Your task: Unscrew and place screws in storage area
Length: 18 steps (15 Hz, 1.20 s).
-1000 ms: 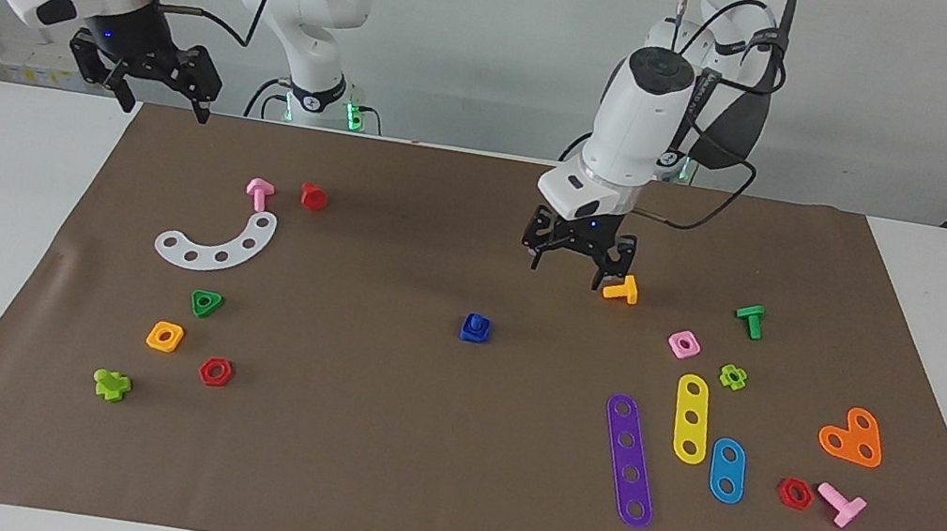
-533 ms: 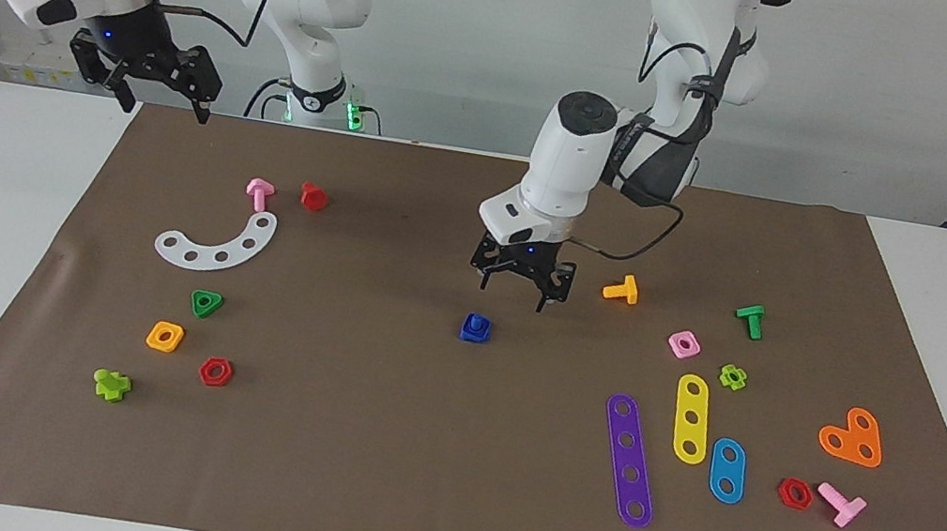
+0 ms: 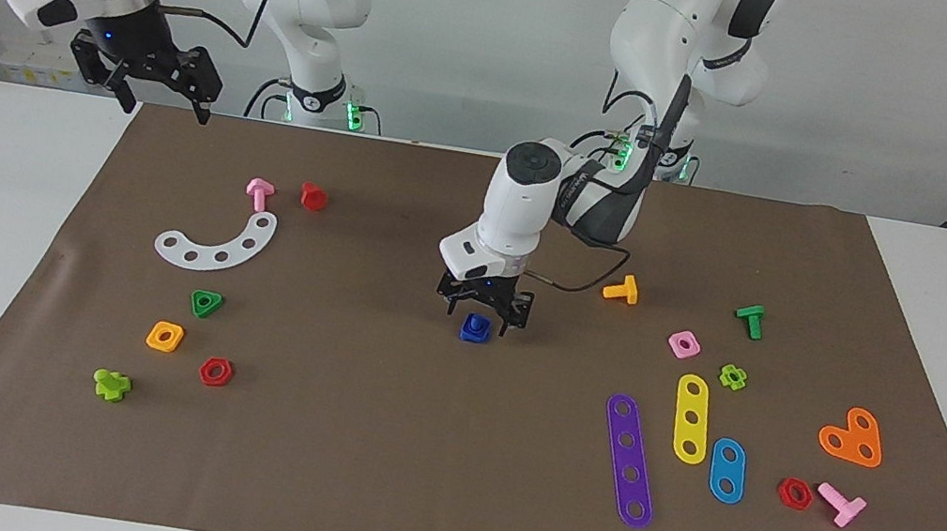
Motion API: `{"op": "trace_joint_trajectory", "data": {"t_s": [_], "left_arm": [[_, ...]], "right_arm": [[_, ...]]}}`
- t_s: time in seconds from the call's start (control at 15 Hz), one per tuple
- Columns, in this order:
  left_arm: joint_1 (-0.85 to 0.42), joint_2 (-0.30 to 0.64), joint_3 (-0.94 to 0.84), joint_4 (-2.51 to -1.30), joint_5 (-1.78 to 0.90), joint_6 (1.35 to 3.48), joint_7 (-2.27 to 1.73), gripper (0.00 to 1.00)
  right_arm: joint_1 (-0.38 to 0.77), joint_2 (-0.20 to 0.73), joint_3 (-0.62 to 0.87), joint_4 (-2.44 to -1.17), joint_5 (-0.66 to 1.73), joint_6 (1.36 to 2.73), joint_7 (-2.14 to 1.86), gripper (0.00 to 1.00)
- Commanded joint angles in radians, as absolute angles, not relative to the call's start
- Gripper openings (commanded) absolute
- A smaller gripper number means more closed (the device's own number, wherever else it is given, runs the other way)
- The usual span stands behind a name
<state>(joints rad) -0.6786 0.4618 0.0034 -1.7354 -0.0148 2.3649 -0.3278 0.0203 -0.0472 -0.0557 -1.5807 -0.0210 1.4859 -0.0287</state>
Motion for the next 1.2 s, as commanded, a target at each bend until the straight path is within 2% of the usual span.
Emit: {"op": "trace_joint_trajectory", "data": {"t_s": [0.0,0.47,0.67,0.8,0.87,0.93,1.13], "left_arm": [[-0.699,0.459,0.021,-1.79,-0.003,2.42,-0.337,0.93],[-0.707,0.454,0.021,-1.812,-0.003,2.425,-0.339,0.87],[-0.709,0.453,0.021,-1.815,-0.003,2.424,-0.339,0.82],[-0.707,0.451,0.023,-1.813,-0.003,2.416,-0.339,0.67],[-0.707,0.453,0.023,-1.812,-0.003,2.415,-0.339,0.64],[-0.707,0.453,0.023,-1.809,-0.003,2.413,-0.337,0.56],[-0.707,0.453,0.028,-1.798,-0.002,2.384,-0.339,0.22]], "right_arm": [[0.014,-0.06,-0.052,-1.601,-0.018,1.5,-0.055,1.0],[0.014,-0.064,-0.052,-1.608,-0.018,1.5,-0.057,1.0],[0.014,-0.067,-0.052,-1.614,-0.018,1.5,-0.057,1.0],[0.012,-0.067,-0.052,-1.615,-0.018,1.502,-0.057,1.0],[0.014,-0.067,-0.052,-1.615,-0.018,1.502,-0.057,1.0],[0.014,-0.067,-0.052,-1.615,-0.018,1.502,-0.057,1.0],[0.012,-0.067,-0.052,-1.615,-0.018,1.502,-0.057,1.0]]}}
